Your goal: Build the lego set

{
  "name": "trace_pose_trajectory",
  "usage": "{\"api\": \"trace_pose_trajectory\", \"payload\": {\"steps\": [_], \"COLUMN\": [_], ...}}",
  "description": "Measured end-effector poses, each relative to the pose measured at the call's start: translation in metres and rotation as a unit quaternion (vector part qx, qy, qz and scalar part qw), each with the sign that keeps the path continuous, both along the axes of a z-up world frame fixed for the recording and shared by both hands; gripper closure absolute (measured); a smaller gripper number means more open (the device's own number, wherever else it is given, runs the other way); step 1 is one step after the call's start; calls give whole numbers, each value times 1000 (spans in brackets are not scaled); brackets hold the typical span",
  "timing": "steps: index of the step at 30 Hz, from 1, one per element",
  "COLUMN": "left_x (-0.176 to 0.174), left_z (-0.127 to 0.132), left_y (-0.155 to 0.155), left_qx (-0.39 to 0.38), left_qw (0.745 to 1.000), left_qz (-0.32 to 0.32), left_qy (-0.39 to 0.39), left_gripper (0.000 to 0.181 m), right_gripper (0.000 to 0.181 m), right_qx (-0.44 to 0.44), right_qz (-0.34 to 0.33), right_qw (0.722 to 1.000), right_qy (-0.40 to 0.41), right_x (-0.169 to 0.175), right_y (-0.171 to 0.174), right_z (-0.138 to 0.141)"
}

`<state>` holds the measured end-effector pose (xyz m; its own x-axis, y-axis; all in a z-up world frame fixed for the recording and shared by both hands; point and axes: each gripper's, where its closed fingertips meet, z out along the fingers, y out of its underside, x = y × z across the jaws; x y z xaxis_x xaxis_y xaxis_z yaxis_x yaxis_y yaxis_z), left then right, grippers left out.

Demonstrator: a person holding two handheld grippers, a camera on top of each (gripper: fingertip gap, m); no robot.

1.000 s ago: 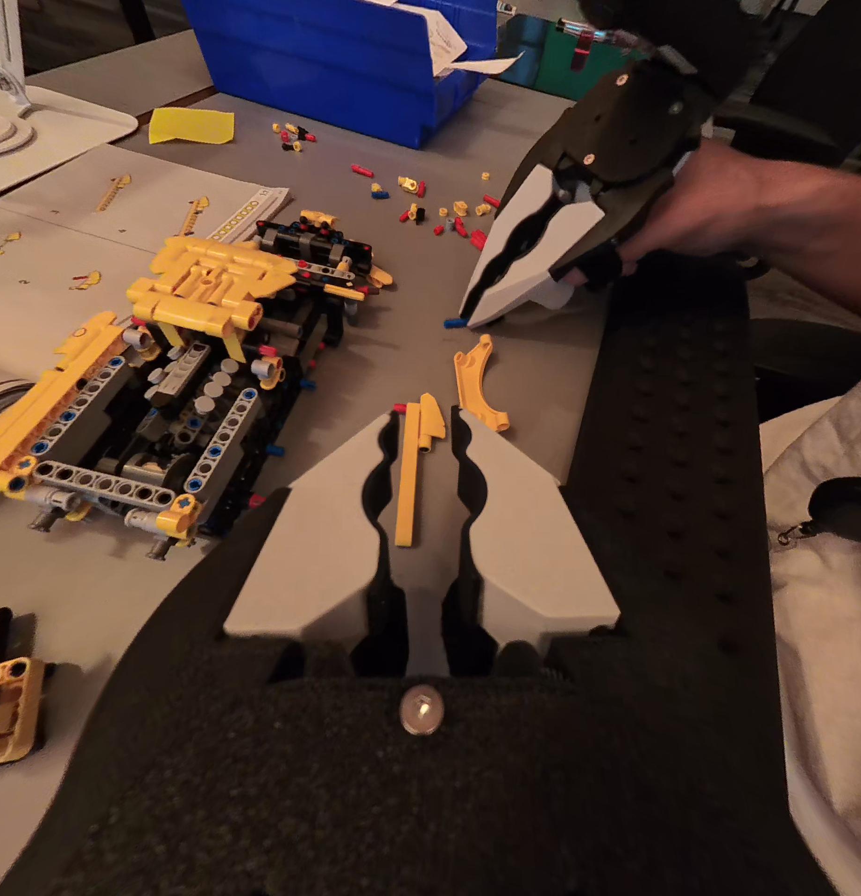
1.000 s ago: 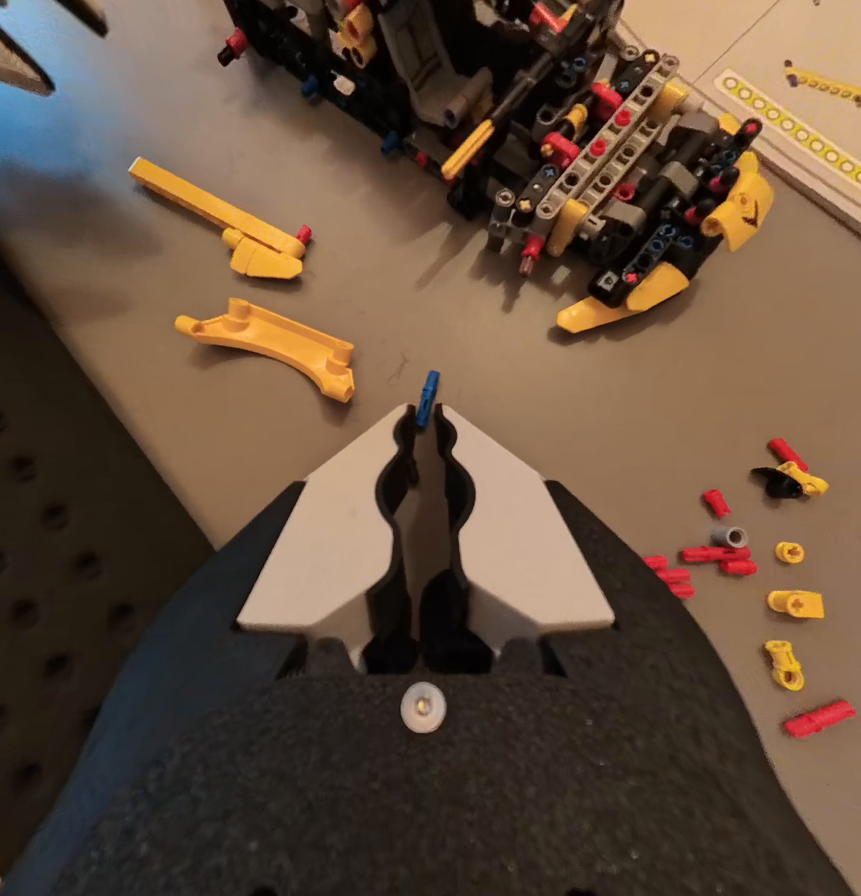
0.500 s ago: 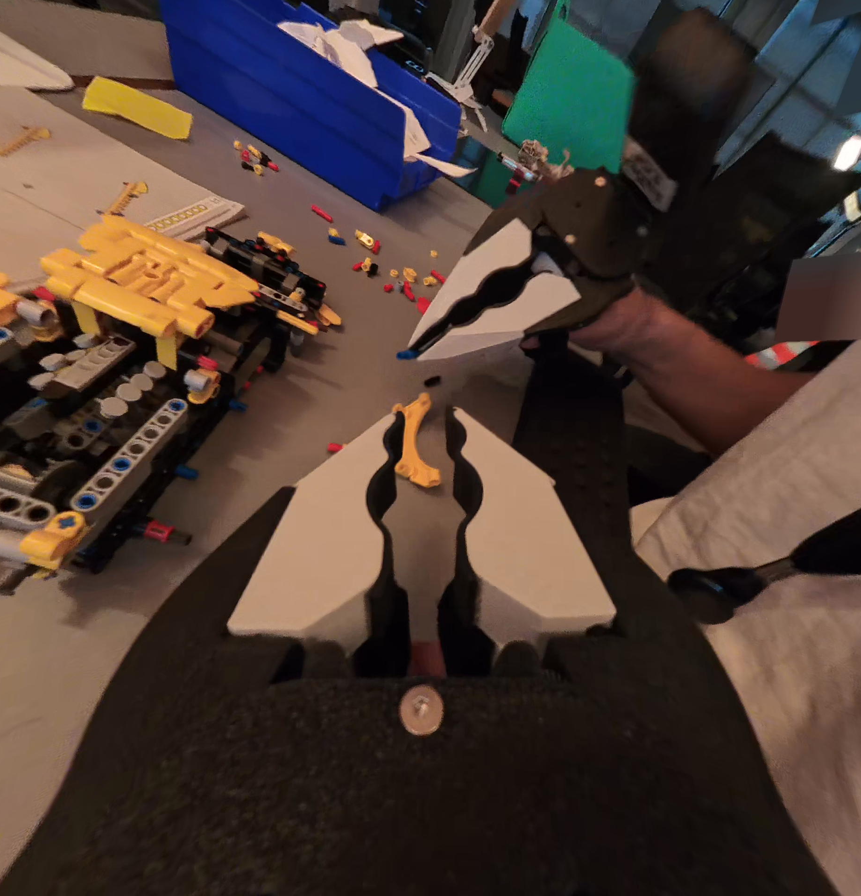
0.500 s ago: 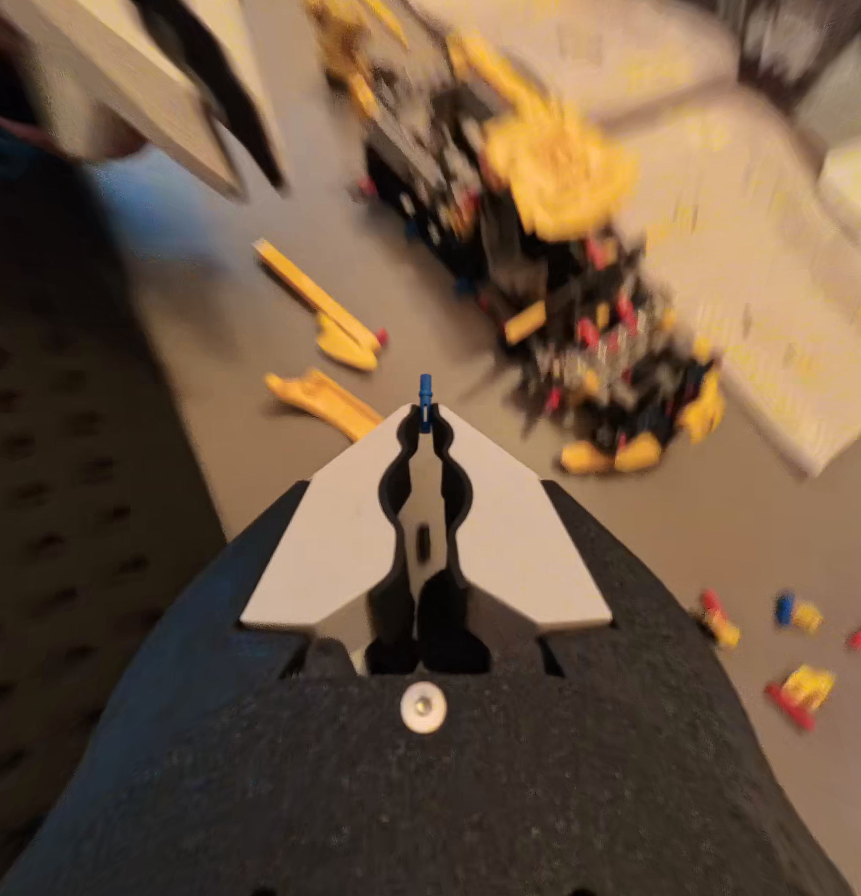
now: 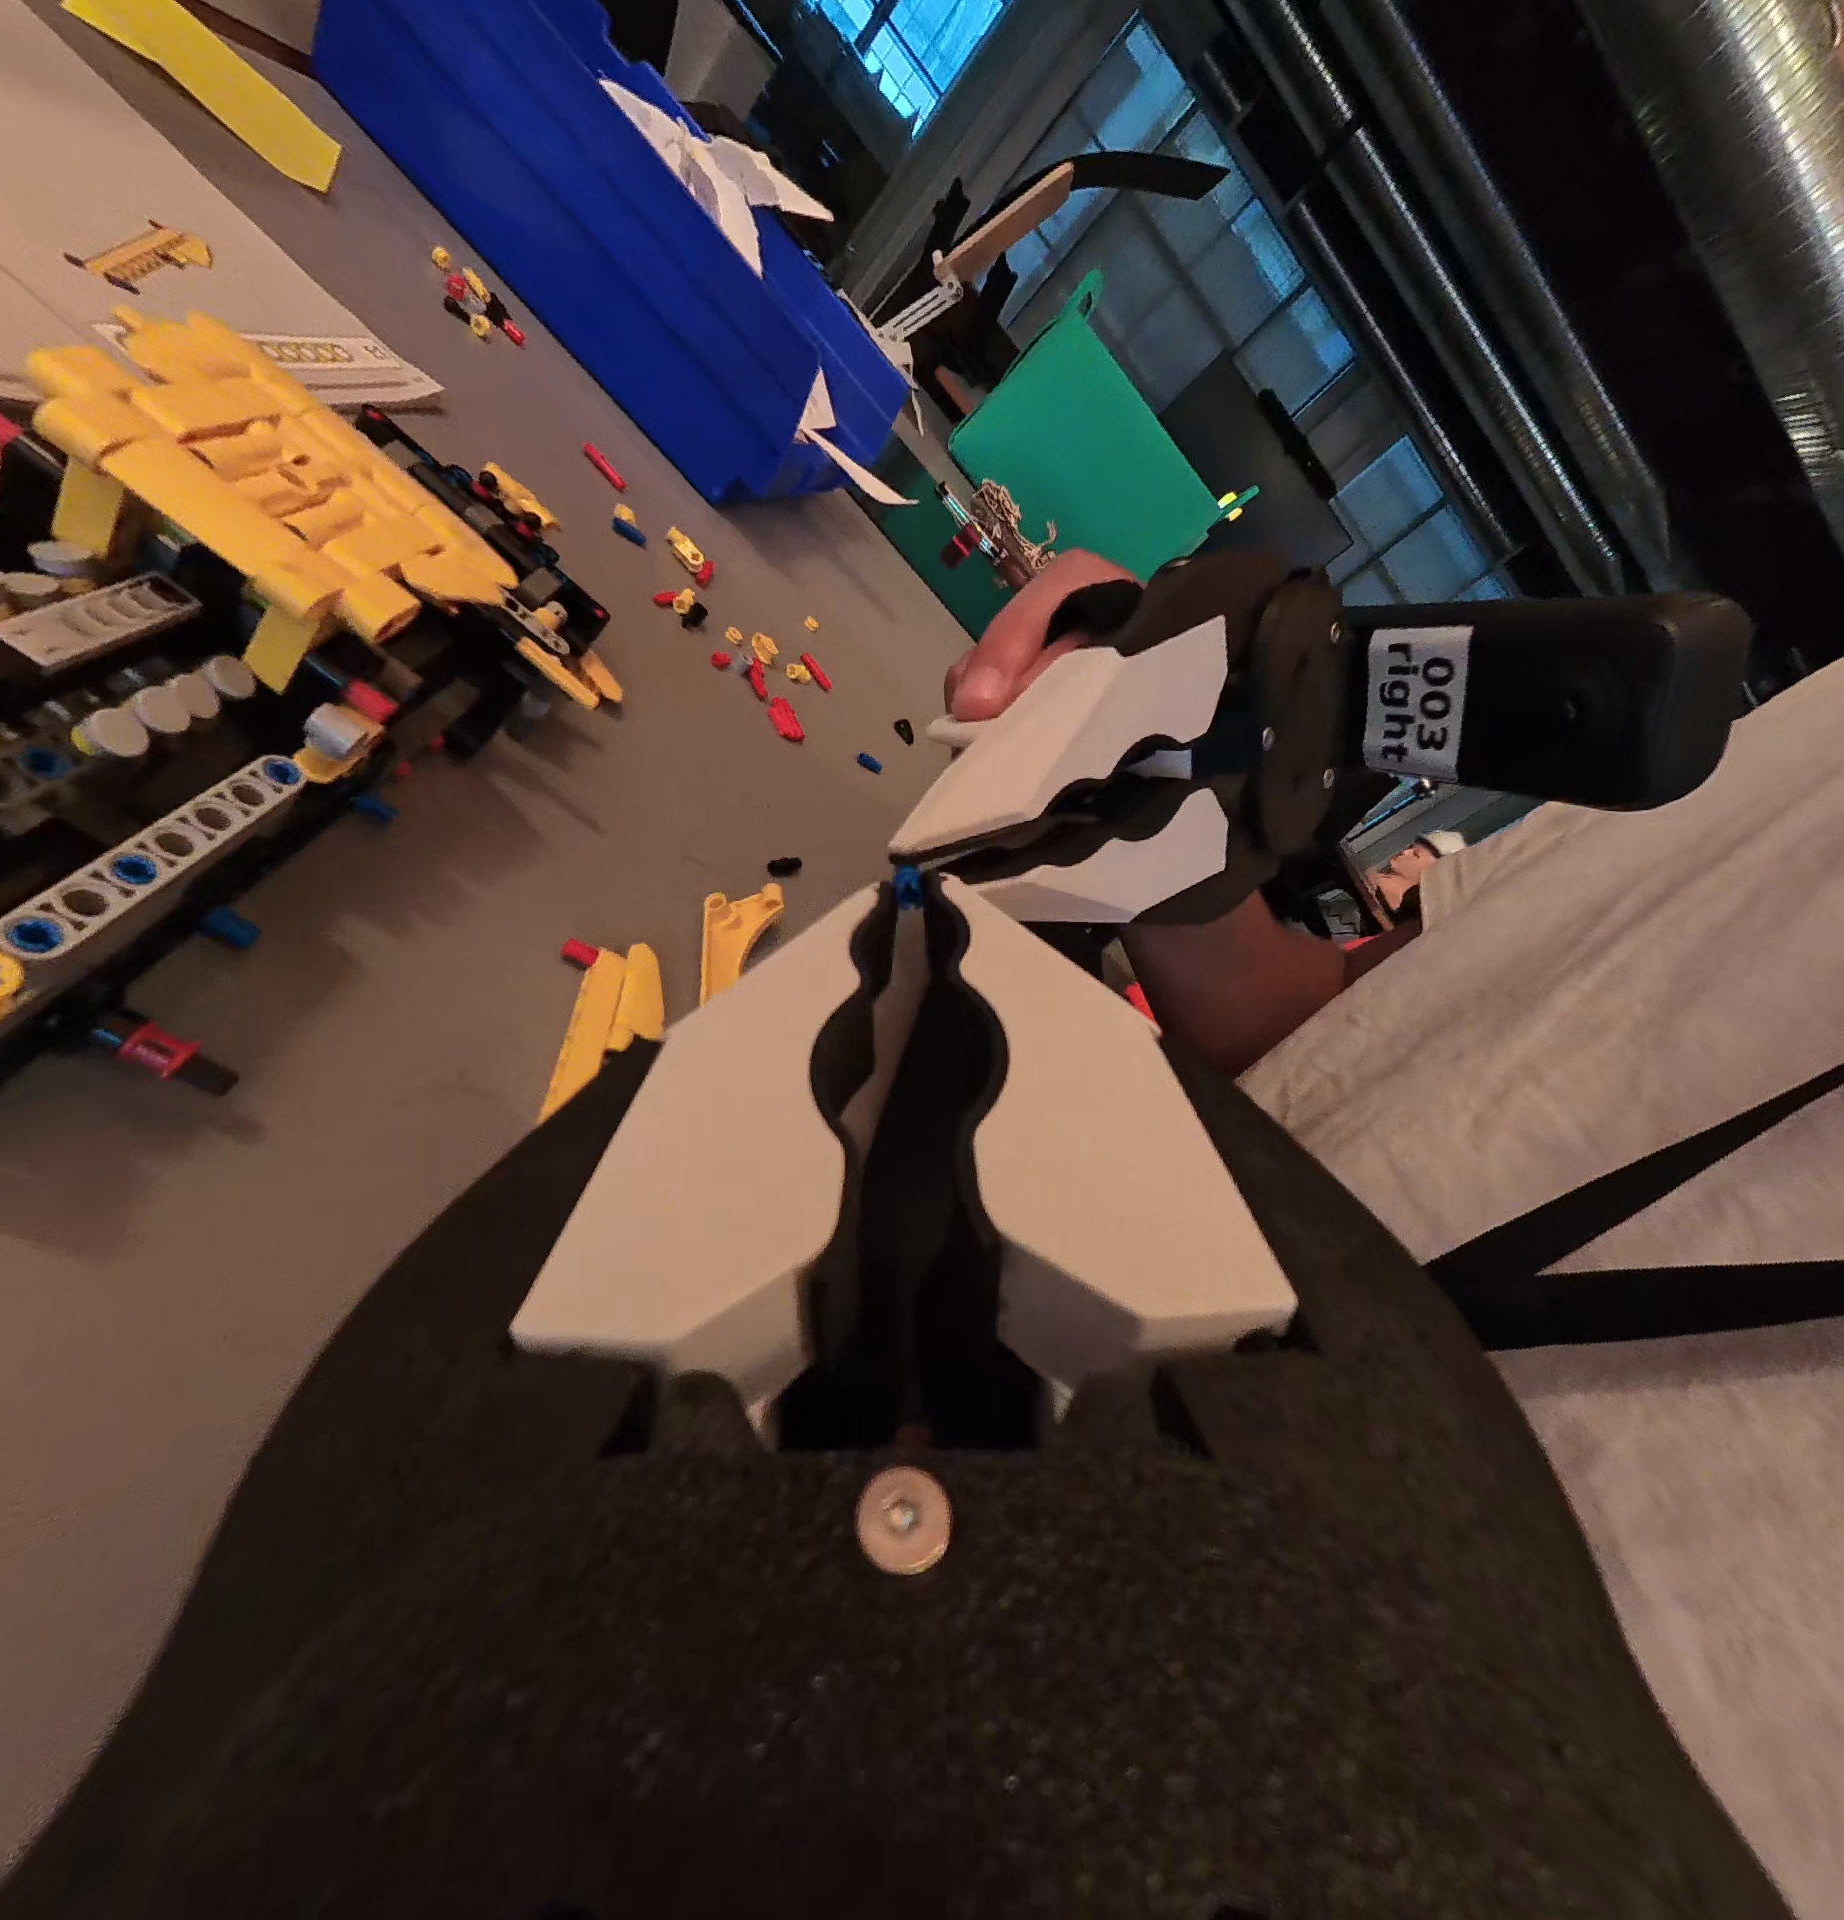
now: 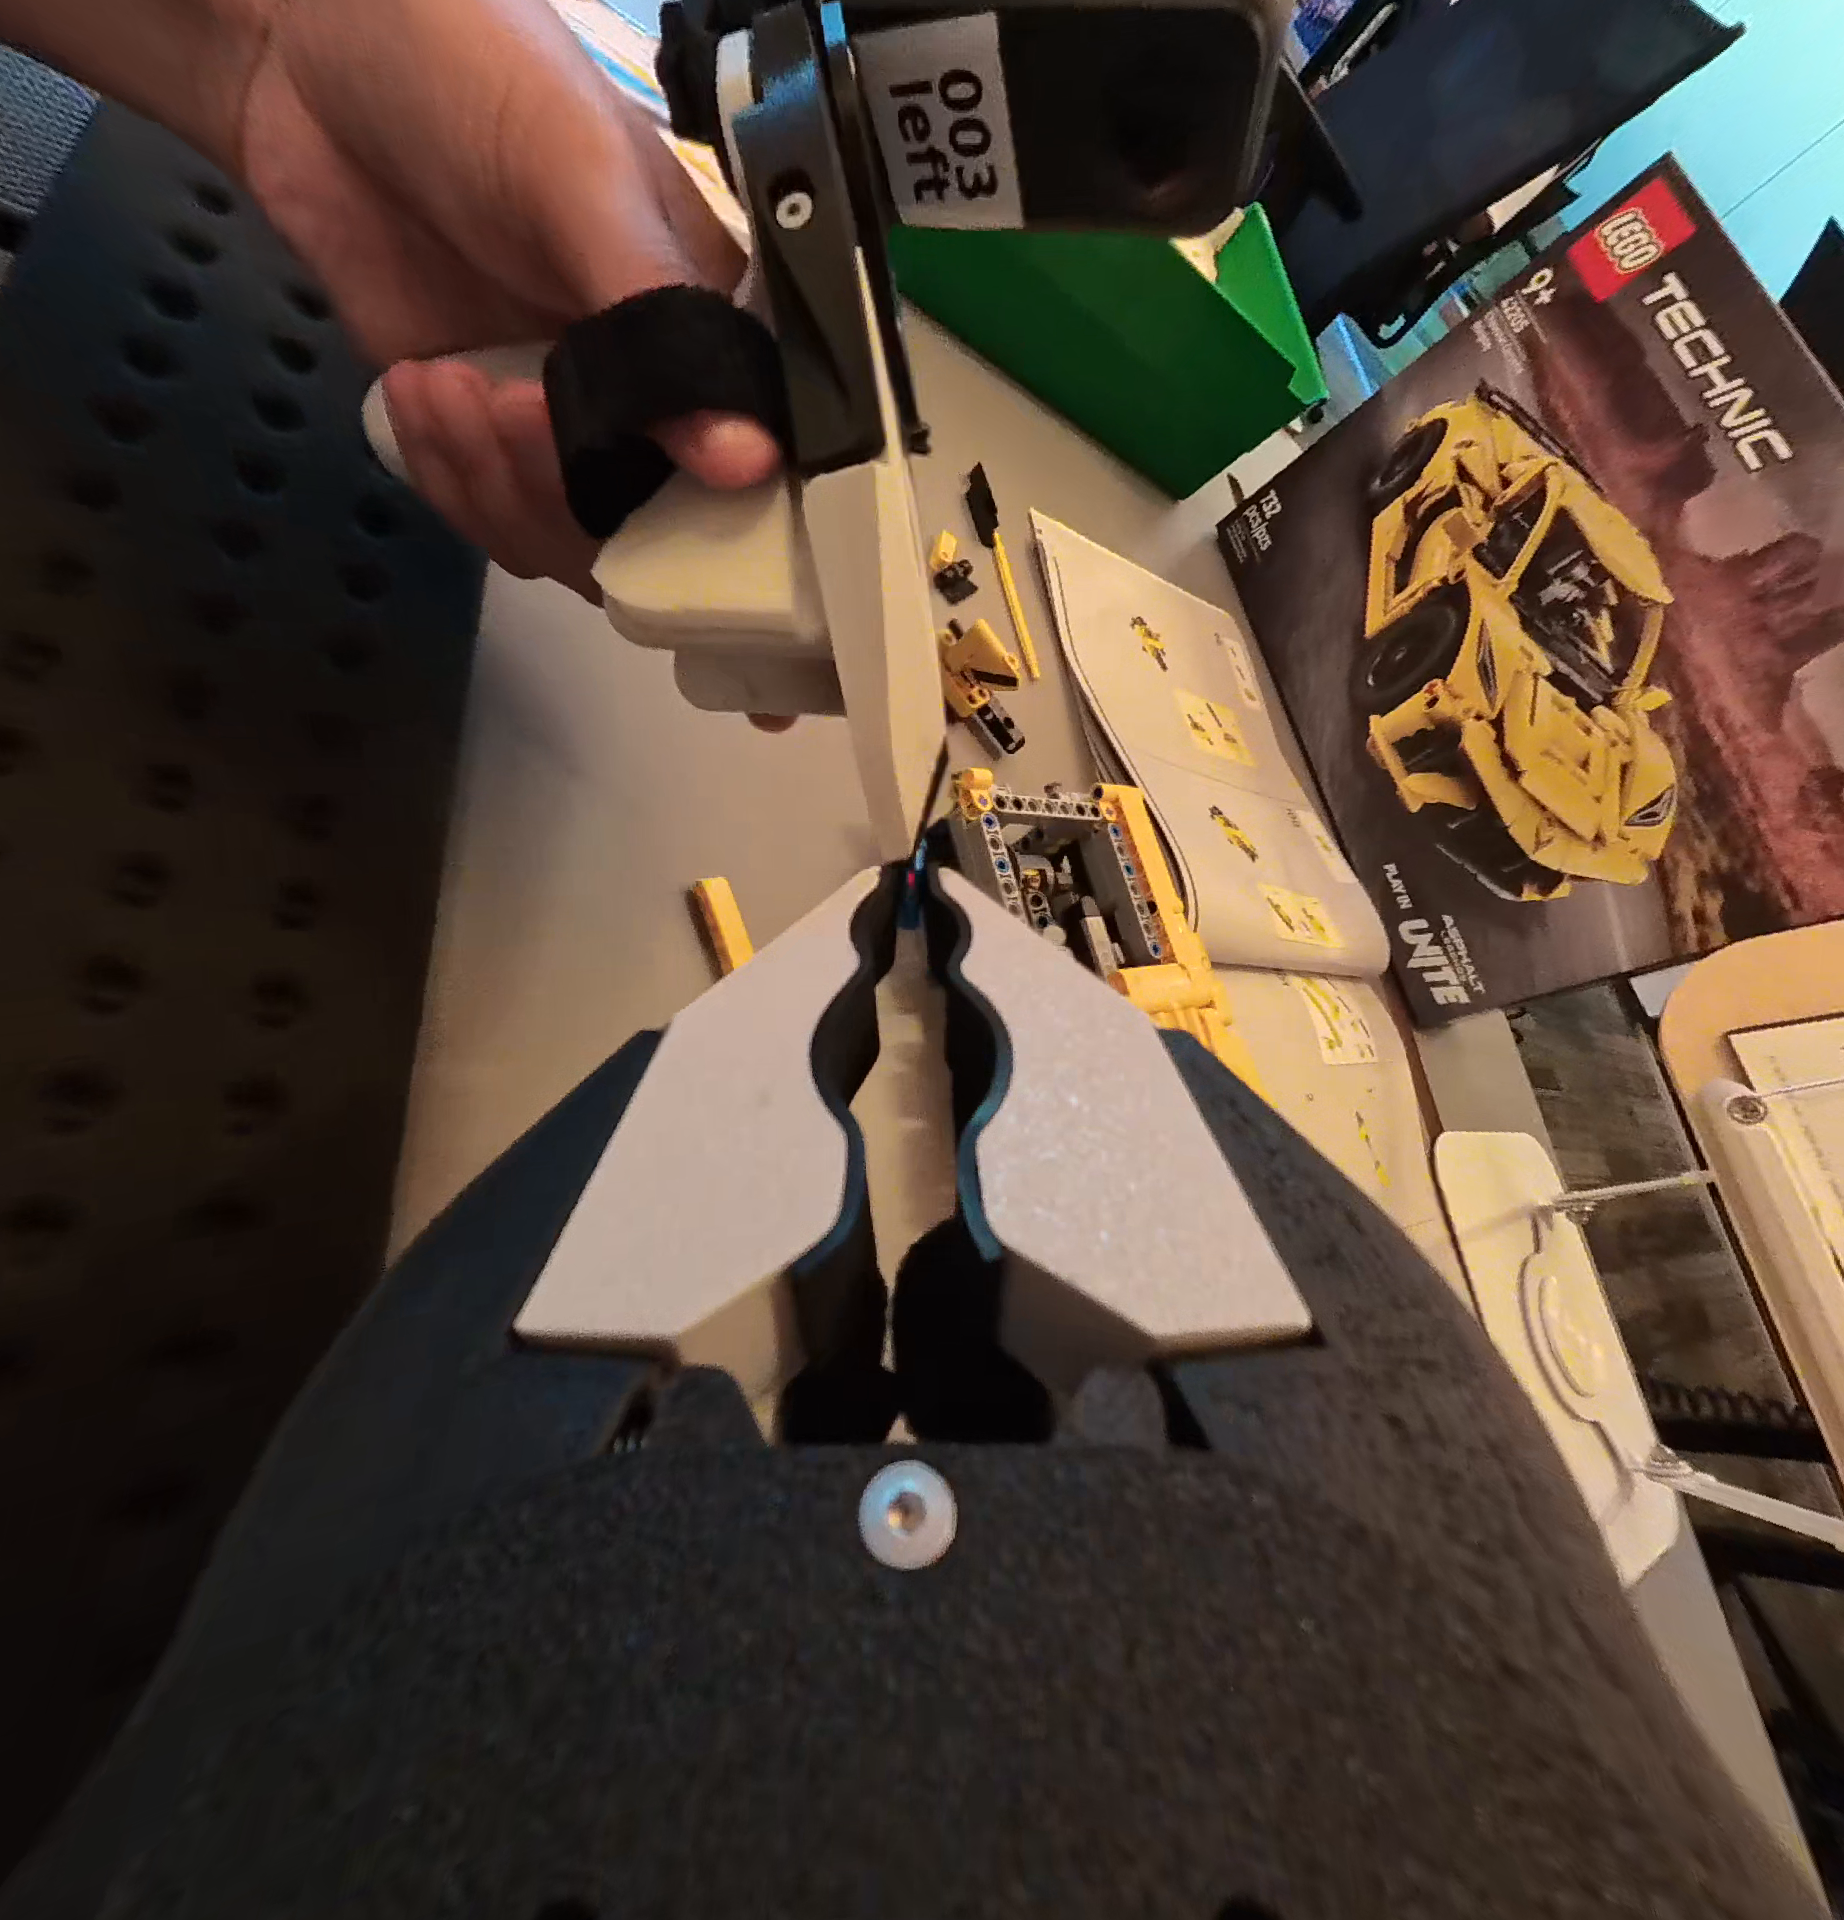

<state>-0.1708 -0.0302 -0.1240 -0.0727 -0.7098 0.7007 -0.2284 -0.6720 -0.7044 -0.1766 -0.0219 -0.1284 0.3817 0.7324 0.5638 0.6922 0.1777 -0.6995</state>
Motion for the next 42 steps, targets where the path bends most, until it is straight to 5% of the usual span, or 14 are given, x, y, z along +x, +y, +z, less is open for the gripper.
{"api": "trace_pose_trajectory", "payload": {"steps": [6,10,12,16,19,21,29,35,42], "left_x": [1,-3,-6,-11,-12,-12,-12,-10,-11], "left_z": [10,19,30,45,44,42,33,30,34], "left_y": [-2,5,1,-13,-18,-22,-22,-23,-24], "left_qx": [61,277,372,484,532,546,588,529,541], "left_qw": [998,959,924,868,841,833,807,848,839], "left_qz": [14,65,80,81,71,61,45,41,52], "left_qy": [-28,-22,-41,-71,-65,-60,-27,-8,-21], "left_gripper": [177,177,177,177,177,177,177,174,173], "right_gripper": [175,156,141,155,170,172,178,179,178], "right_qx": [-5,-202,-357,-530,-556,-557,-553,-560,-568], "right_qz": [-26,-59,-39,100,142,154,121,122,132], "right_qw": [996,948,869,627,538,529,571,574,556], "right_qy": [88,240,341,562,618,622,594,585,593], "right_x": [4,10,-1,-12,-7,-6,-13,-12,-13], "right_y": [-1,-1,-9,-23,-23,-25,-26,-29,-30], "right_z": [10,1,-5,38,47,49,38,36,38]}}
